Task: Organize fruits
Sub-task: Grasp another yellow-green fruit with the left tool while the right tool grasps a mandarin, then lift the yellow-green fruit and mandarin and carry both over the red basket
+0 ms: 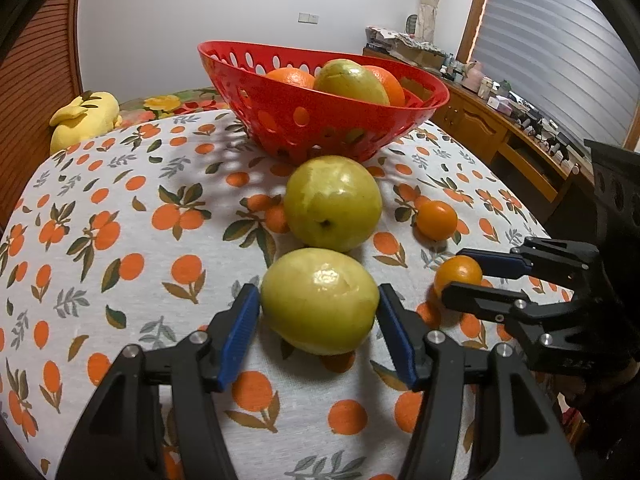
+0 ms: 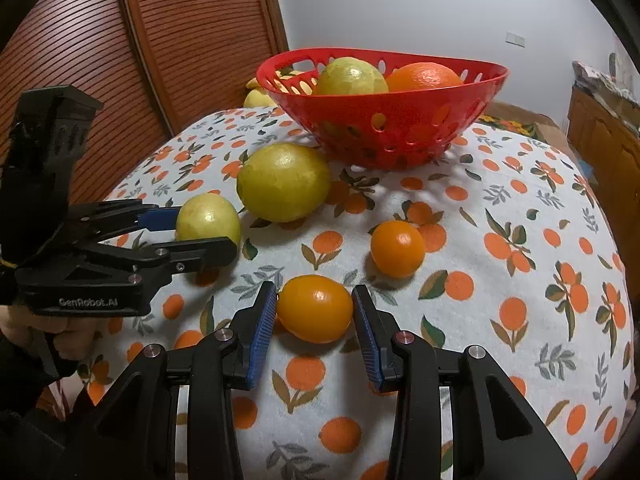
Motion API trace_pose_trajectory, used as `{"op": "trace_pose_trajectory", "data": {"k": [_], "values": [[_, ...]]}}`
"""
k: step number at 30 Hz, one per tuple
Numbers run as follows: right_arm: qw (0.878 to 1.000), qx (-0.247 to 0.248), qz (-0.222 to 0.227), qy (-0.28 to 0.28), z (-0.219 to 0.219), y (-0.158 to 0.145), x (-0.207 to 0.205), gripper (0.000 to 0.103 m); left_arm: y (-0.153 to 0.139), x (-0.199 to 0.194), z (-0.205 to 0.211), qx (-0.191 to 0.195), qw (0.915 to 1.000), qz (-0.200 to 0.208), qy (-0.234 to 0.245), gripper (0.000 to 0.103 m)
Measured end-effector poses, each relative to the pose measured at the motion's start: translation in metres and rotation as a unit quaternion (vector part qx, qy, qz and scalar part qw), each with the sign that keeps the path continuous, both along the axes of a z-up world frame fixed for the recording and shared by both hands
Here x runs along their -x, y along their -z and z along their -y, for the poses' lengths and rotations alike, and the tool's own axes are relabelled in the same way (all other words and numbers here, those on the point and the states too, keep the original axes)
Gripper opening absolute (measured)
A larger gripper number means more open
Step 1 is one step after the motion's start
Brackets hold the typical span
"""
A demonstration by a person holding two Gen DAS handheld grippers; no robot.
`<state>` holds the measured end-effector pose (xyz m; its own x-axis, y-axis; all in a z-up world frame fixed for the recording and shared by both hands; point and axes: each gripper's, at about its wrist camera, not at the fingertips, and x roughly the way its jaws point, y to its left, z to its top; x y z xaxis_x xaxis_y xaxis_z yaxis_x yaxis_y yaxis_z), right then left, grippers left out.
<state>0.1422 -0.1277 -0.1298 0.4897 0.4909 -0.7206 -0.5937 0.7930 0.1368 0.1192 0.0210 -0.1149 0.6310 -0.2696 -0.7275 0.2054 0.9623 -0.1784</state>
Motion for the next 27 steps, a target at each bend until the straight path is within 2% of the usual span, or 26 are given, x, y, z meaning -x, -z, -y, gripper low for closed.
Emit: {"op": "trace_pose_trajectory", "data": {"k": [15, 20, 27], "values": [[1.000, -0.006, 0.006, 0.001, 0.003, 0.001, 0.005, 0.038, 0.000, -0.001, -0.004, 0.006, 0.9999, 0.001, -0.010, 0.056], [1.000, -0.003, 0.009, -0.001, 0.004, 0.000, 0.006, 0.038, -0.006, 0.005, -0.006, 0.000, 0.9997, 0.019, -0.014, 0.056], [0.999, -0.006, 0.032, -0.004, 0.003, -0.024, 0.003, 0.038, -0.029, 0.008, -0.015, 0.008, 0.9988, 0.044, -0.019, 0.056]]}}
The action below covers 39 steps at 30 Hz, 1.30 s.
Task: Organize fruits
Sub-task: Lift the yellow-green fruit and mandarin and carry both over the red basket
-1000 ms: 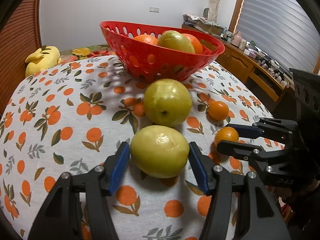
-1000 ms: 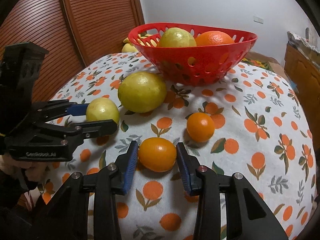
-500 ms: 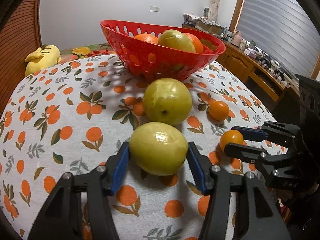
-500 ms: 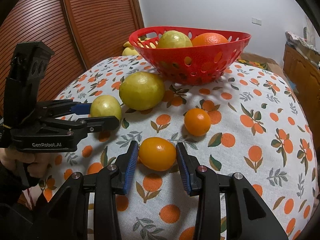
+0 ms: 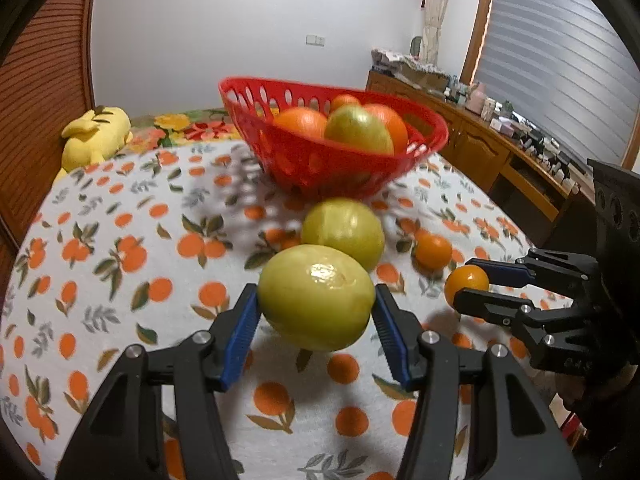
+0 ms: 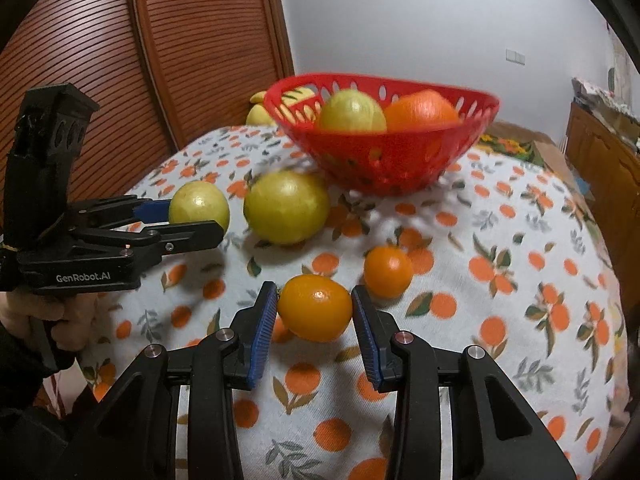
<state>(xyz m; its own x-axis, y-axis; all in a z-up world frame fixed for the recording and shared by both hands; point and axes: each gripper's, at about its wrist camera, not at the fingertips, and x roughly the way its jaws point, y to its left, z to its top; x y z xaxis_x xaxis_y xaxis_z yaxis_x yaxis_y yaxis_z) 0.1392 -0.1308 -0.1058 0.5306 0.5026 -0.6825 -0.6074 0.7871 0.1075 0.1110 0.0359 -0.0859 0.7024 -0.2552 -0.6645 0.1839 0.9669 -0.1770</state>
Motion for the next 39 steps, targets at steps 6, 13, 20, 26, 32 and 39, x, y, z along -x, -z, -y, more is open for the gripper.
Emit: {"op": "trace_pose_trajectory", "data": {"k": [6, 13, 20, 26, 32, 39], "values": [[0.999, -0.002, 0.032, 0.005, 0.004, -0.031, -0.013, 0.038, -0.028, -0.004, -0.006, 0.001, 0.9996, 0.028, -0.002, 0.056], [0.998, -0.009, 0.065, 0.012, 0.011, -0.066, -0.039, 0.038, -0.059, -0.022, -0.011, 0.002, 0.9983, 0.058, -0.002, 0.056], [0.997, -0.012, 0.079, 0.013, 0.008, -0.086, -0.073, 0.038, -0.076, -0.045, -0.012, -0.002, 0.9975, 0.071, 0.000, 0.056], [0.997, -0.002, 0.079, 0.007, -0.003, -0.087, -0.104, 0.038, -0.079, -0.068, -0.012, -0.009, 0.9975, 0.070, 0.001, 0.056], [0.997, 0.007, 0.077, -0.009, -0.014, -0.085, -0.125, 0.038, -0.080, -0.089, -0.012, -0.013, 0.9979, 0.064, 0.004, 0.056], [0.997, 0.009, 0.072, -0.026, -0.027, -0.081, -0.146, 0.038, -0.081, -0.112, -0.010, -0.025, 0.9979, 0.060, 0.003, 0.056]]}}
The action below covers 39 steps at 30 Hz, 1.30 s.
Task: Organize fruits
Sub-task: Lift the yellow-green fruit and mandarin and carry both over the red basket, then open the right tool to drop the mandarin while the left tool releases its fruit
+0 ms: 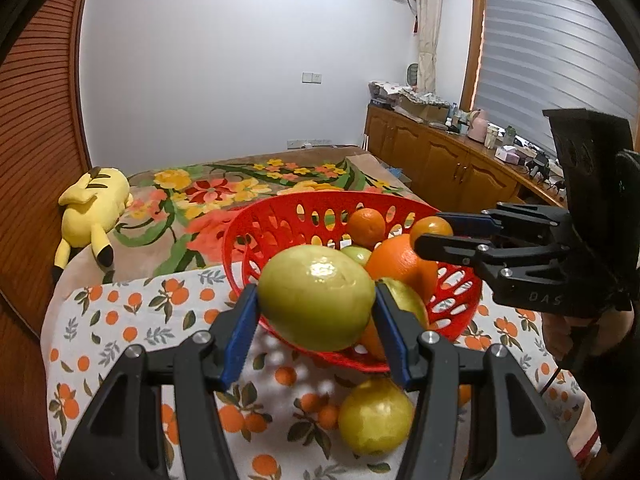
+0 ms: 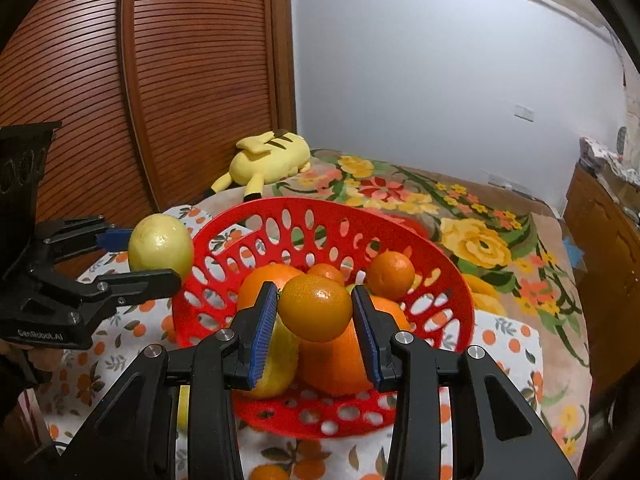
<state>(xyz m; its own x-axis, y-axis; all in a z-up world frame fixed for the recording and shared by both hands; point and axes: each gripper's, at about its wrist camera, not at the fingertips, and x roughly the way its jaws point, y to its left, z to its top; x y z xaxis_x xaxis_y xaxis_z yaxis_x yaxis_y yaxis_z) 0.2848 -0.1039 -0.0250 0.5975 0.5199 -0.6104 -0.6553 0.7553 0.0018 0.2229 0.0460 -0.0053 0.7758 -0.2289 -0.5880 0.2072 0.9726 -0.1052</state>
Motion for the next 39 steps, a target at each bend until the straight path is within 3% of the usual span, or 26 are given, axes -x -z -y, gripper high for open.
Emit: {"op": "trace_pose_trajectory", "data": {"k": [8, 9, 10, 11, 39], "values": [[1.000, 0.001, -0.008, -0.002, -0.009, 0.004, -0.021, 0.039, 0.005, -0.019, 0.001, -0.010, 0.9999, -0.007, -0.002, 0.056], [1.000, -0.004, -0.010, -0.003, -0.008, 0.004, -0.022, 0.043, 0.006, -0.021, 0.001, -0.010, 0.9999, -0.008, -0.003, 0.056], [1.000, -0.009, -0.013, -0.004, -0.006, 0.005, -0.023, 0.053, 0.007, -0.023, 0.001, -0.010, 0.9999, -0.009, -0.003, 0.056], [1.000, -0.017, -0.019, -0.006, -0.003, 0.005, -0.024, 0.054, 0.007, -0.025, 0.000, -0.009, 0.9999, -0.010, -0.003, 0.056], [0.999, -0.023, -0.012, 0.025, 0.028, 0.008, 0.005, 0.055, 0.016, -0.089, 0.007, -0.031, 0.9986, -0.037, -0.019, 0.056]]}}
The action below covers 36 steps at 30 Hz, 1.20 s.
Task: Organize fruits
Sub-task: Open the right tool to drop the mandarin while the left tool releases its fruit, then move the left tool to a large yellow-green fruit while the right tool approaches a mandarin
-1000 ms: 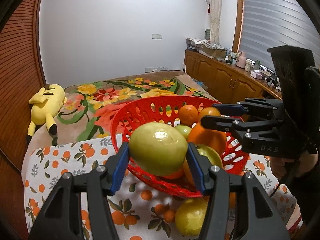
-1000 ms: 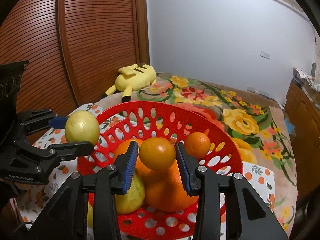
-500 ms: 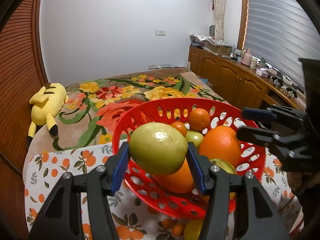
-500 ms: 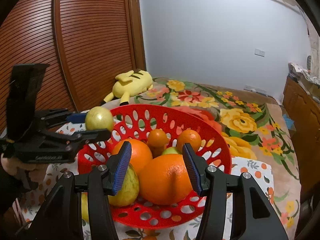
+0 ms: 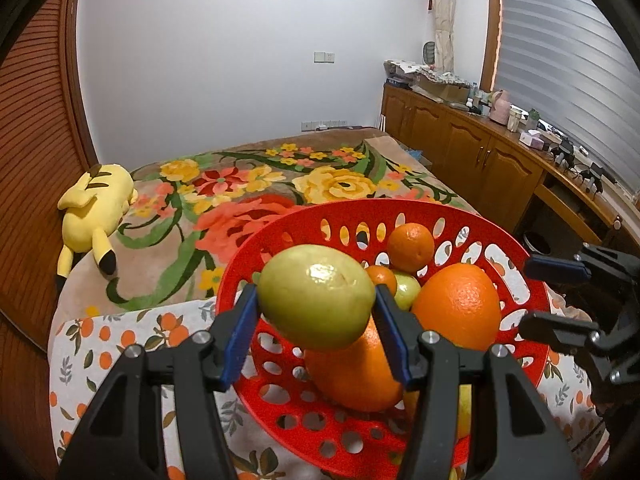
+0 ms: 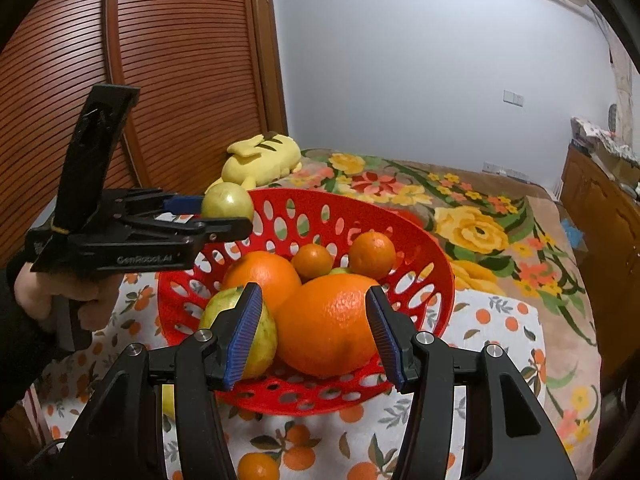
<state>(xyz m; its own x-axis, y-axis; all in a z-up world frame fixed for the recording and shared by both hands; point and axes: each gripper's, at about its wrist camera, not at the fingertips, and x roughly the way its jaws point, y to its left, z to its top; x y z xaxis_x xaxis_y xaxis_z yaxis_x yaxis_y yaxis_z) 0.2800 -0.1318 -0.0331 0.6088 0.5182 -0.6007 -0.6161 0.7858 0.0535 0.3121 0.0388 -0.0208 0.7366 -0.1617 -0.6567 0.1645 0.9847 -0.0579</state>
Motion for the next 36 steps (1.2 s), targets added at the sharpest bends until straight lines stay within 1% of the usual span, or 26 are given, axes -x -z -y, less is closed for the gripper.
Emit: {"op": "trace_pose_trajectory", "data": {"k": [2, 3, 4, 5, 11, 18, 26, 31, 36], "values": [[1.000, 0.000, 0.000, 0.000, 0.001, 0.000, 0.004, 0.055, -0.001, 0.001, -0.001, 0.005, 1.0000, 0.001, -0.006, 0.057], [1.000, 0.000, 0.000, 0.001, 0.002, 0.000, 0.005, 0.055, -0.004, 0.004, -0.002, 0.011, 0.9999, 0.007, -0.006, 0.059], [1.000, -0.001, 0.000, 0.001, 0.003, -0.001, 0.007, 0.055, -0.008, 0.007, -0.004, 0.017, 0.9997, 0.016, -0.005, 0.064], [1.000, -0.002, 0.001, 0.002, 0.003, -0.001, 0.010, 0.055, -0.011, 0.010, -0.005, 0.019, 0.9996, 0.021, -0.006, 0.064], [1.000, -0.011, 0.007, 0.010, 0.009, -0.007, 0.025, 0.059, -0.028, 0.035, -0.007, 0.023, 0.9990, 0.038, -0.004, 0.065], [0.999, -0.019, 0.007, 0.027, 0.017, -0.007, 0.049, 0.062, -0.033, 0.077, -0.007, 0.027, 0.9985, 0.047, 0.002, 0.065], [0.999, -0.021, -0.002, 0.049, 0.024, 0.003, 0.075, 0.063, -0.028, 0.119, -0.004, 0.027, 0.9980, 0.057, -0.005, 0.065], [0.998, -0.020, -0.009, 0.066, 0.027, 0.015, 0.089, 0.063, -0.016, 0.136, 0.000, 0.024, 0.9985, 0.049, -0.006, 0.065], [0.997, -0.017, -0.021, 0.068, 0.026, 0.030, 0.096, 0.063, 0.004, 0.149, 0.003, 0.013, 0.9994, 0.033, -0.001, 0.065]]}}
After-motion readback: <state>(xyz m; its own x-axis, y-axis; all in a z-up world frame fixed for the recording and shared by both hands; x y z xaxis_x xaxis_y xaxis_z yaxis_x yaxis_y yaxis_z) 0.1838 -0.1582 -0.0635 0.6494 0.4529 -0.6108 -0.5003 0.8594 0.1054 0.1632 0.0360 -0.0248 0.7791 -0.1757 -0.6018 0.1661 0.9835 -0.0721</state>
